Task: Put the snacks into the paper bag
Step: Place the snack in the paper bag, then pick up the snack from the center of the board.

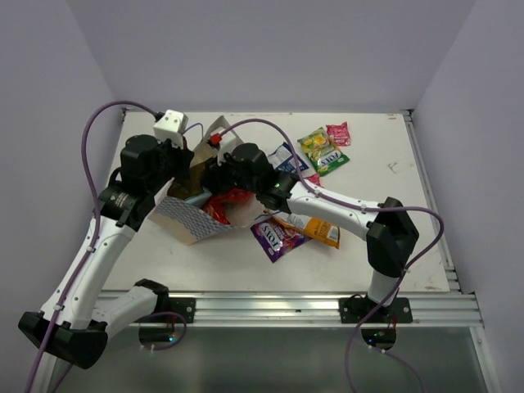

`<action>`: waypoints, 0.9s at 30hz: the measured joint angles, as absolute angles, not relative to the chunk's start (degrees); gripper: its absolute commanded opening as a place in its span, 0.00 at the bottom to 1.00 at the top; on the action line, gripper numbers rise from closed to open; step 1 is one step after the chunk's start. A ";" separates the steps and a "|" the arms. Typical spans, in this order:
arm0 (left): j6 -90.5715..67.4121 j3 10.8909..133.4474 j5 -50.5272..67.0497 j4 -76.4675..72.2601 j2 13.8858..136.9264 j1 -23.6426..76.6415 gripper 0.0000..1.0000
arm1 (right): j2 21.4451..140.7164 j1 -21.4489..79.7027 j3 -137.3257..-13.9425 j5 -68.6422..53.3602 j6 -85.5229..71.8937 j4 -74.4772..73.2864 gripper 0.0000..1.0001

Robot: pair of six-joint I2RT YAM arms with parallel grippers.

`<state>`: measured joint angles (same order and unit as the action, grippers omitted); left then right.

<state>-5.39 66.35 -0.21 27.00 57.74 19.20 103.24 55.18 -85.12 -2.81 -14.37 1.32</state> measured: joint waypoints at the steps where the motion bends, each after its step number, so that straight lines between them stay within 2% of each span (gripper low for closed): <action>1: -5.39 66.35 -0.21 26.98 57.74 19.20 0.00 | 103.22 55.18 -85.12 -2.83 -14.31 1.30 0.46; 8: -5.39 66.28 -0.19 26.26 57.71 19.20 0.00 | 101.03 55.40 -85.76 -2.63 -11.29 -3.68 0.66; 14: -5.39 65.71 -0.71 25.82 57.08 19.20 0.00 | 95.09 55.18 -86.21 0.25 -8.64 -8.62 0.79; 19: -5.39 65.08 -1.45 25.02 56.69 19.20 0.00 | 87.55 53.43 -86.26 4.32 -7.25 -11.92 0.96; 24: -5.39 63.94 -2.04 23.94 56.34 19.20 0.00 | 79.33 48.01 -83.81 8.21 -7.03 -13.50 0.98; 27: -5.37 63.72 -2.24 23.38 56.31 19.20 0.00 | 75.05 41.19 -80.77 8.69 -8.14 -14.50 0.98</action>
